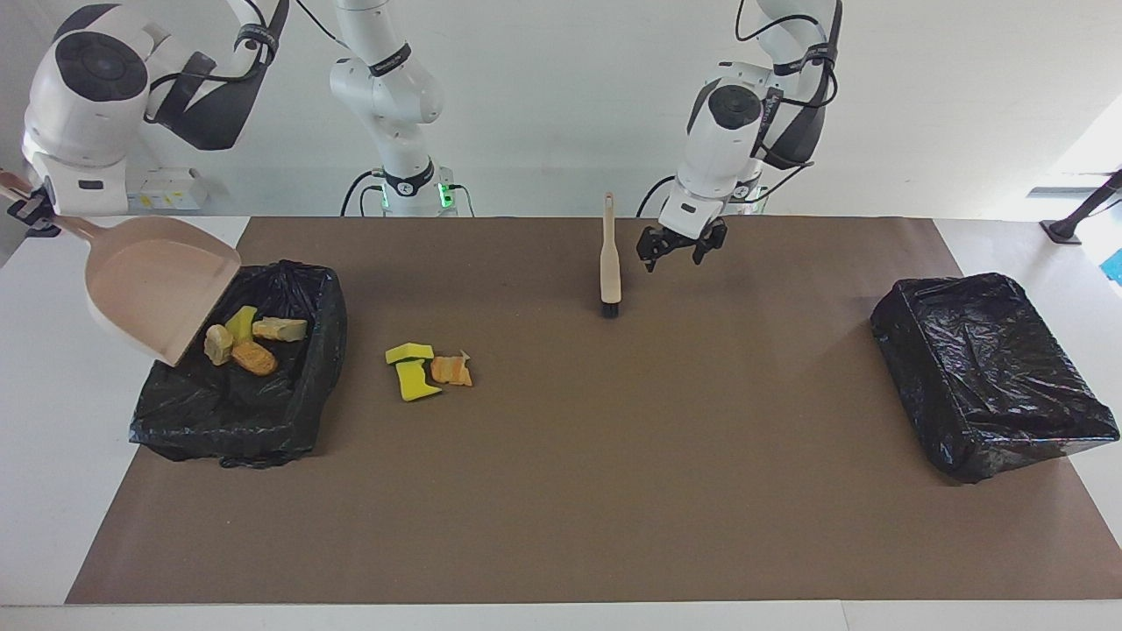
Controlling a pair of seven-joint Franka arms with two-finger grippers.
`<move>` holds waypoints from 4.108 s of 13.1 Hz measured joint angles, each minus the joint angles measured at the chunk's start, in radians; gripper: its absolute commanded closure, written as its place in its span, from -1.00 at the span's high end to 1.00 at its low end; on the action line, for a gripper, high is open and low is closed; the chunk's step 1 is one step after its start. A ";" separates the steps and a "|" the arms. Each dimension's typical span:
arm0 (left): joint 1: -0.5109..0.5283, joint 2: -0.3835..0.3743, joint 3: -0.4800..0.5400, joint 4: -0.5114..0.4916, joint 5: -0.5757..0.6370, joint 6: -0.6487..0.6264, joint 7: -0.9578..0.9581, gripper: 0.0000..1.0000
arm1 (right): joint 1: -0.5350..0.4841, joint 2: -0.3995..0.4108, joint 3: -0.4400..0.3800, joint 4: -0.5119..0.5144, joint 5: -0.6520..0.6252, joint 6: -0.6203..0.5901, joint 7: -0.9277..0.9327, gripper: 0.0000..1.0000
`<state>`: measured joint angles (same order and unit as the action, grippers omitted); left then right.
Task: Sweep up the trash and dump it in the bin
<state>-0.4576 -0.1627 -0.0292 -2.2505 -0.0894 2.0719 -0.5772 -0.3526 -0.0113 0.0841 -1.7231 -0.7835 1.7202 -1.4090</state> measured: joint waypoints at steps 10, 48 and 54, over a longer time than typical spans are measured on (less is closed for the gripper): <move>0.423 0.127 0.004 0.458 0.006 -0.398 0.638 1.00 | 0.301 -0.002 0.051 0.074 0.620 -0.301 1.144 -1.00; 0.425 0.159 -0.010 0.606 0.061 -0.458 0.638 1.00 | 0.862 0.306 0.055 0.094 0.931 0.159 2.045 0.88; 0.425 0.159 -0.010 0.606 0.061 -0.458 0.638 1.00 | 0.909 0.227 0.101 -0.002 1.037 0.106 2.162 0.86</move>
<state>-0.0330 -0.0037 -0.0395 -1.6447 -0.0285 1.6134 0.0605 0.5560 0.2160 0.1854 -1.7251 0.2537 1.8259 0.7534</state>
